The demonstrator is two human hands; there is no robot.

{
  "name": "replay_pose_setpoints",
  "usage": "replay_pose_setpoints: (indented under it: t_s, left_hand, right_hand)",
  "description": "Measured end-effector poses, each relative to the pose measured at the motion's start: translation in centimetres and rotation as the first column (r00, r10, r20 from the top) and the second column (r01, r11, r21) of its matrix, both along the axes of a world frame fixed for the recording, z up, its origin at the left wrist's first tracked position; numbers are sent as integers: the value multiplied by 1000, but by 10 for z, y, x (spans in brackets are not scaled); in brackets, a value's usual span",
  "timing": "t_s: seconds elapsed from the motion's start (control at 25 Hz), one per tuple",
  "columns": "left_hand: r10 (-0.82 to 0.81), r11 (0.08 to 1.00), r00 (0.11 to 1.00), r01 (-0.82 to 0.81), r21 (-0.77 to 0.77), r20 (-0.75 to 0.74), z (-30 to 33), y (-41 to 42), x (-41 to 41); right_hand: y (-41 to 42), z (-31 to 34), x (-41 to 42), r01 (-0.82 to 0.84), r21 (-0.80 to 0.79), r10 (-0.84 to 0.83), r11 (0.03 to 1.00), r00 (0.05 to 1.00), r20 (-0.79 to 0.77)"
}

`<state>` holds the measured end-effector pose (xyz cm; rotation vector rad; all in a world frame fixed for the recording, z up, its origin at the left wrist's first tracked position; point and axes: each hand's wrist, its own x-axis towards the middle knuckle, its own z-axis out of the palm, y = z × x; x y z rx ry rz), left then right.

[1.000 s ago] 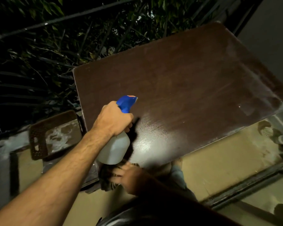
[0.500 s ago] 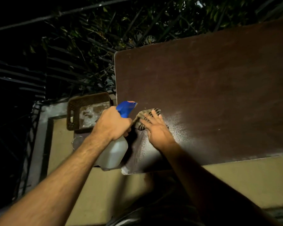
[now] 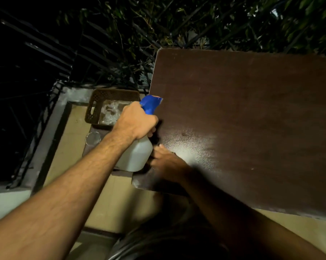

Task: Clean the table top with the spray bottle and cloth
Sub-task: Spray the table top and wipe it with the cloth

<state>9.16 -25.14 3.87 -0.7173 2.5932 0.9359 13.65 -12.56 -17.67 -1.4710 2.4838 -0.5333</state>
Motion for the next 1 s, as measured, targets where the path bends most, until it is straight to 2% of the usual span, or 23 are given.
replay_pose_setpoints:
  t_s: [0.08,0.16,0.24,0.32,0.4,0.48,0.52,0.6,0.68,0.72,0.8,0.88,0.96,1.0]
  left_hand:
    - [54,998,999,-54,-38,-10,2,0,5]
    - [91,994,996,-91,-59,-3,2,0,13]
    - [130,987,991,-126,-97,28,1,-3,25]
    - [155,982,984,-145,-121,84,-4,-10,37]
    - [176,979,979,-163,-119,104,-12,-17,45]
    - [225,968,967,-208,-141,118,-15,-21,53]
    - [264,958,958,-246,-145,116,-16,-23,56]
    - [305,944,947,-287,-160,104,-14,-26,60]
    - [334,932,939,-316,-177,81,-11,-29,63]
    - [351,925,933,-334,-179,75,-10,-31,64]
    - [375,918,924,-360,-168,69,-3,-32,66]
    - [394,910,917,-379,-168,67,1,-33,67]
    - [398,907,916,-383,-175,60,1,-33,68]
    - [398,907,915,-384,-171,58,0,-34,68]
  right_hand:
    - [10,10,-34,137,3,-137,991,985,101]
    - [17,18,-55,247,-9,-243,969,961,132]
    - [18,23,-59,264,0,-261,965,956,132]
    - [13,23,-40,153,38,-157,987,977,142]
    - [9,14,-2,-73,-29,74,997,996,48]
    - [12,-4,30,-345,39,347,938,935,-74]
    - [15,-10,38,-420,116,434,900,889,-148]
    - [18,-13,39,-484,111,497,868,848,-185]
    - [10,-6,23,-462,-4,459,887,882,-109]
    - [2,3,10,-385,-56,381,921,922,-72]
    - [-14,14,-22,-171,-22,172,985,983,58]
    - [-25,26,-41,22,7,-22,1000,993,113]
    - [-28,29,-38,52,5,-52,999,995,88]
    - [-26,27,-29,-24,-15,25,1000,999,33]
